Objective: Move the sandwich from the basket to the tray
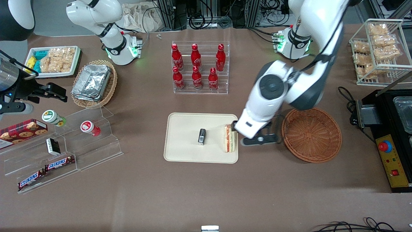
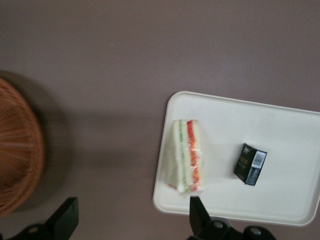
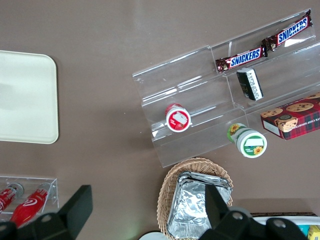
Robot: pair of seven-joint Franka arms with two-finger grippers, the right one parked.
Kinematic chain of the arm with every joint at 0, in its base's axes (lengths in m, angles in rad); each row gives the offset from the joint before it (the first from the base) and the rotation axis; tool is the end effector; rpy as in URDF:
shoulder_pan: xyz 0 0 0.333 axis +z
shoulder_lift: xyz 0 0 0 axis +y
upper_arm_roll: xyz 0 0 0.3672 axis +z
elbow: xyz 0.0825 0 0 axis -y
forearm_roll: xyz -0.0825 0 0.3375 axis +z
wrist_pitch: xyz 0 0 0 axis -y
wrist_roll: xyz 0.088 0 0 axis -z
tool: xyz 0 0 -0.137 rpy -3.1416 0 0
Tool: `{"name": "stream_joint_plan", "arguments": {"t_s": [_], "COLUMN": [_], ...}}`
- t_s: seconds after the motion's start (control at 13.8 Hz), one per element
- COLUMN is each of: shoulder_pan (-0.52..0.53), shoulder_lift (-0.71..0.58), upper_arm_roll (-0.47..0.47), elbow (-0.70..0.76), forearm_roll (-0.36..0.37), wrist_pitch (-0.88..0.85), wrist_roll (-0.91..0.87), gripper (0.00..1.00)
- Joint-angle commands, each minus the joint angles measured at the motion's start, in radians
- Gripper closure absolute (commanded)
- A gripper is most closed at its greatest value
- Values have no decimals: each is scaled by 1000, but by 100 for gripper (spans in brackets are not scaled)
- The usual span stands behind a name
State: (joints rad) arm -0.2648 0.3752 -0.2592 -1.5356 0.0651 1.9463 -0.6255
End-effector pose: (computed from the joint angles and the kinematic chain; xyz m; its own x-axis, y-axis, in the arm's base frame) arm 0.5766 -0.2968 0.4822 0.9949 0.0990 0.0201 0.0977 -0.9937 0.0545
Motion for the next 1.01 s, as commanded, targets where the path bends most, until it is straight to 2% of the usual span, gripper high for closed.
{"name": "stream_joint_plan", "arguments": {"t_s": [0.0, 0.22, 0.36, 0.65, 0.94], "shoulder_pan": [117, 240, 285, 283, 276], "shoulder_lift": [-111, -198, -251, -373, -363], "upper_arm_roll": [-5, -3, 3, 116, 126], "elbow": [-9, 35, 58, 14, 32], "forearm_roll": [-73, -77, -70, -76, -71], "wrist_pitch": [-149, -350, -466, -506, -518], "wrist_roll": [169, 364, 412, 530, 540], "gripper": [0, 0, 0, 0, 0]}}
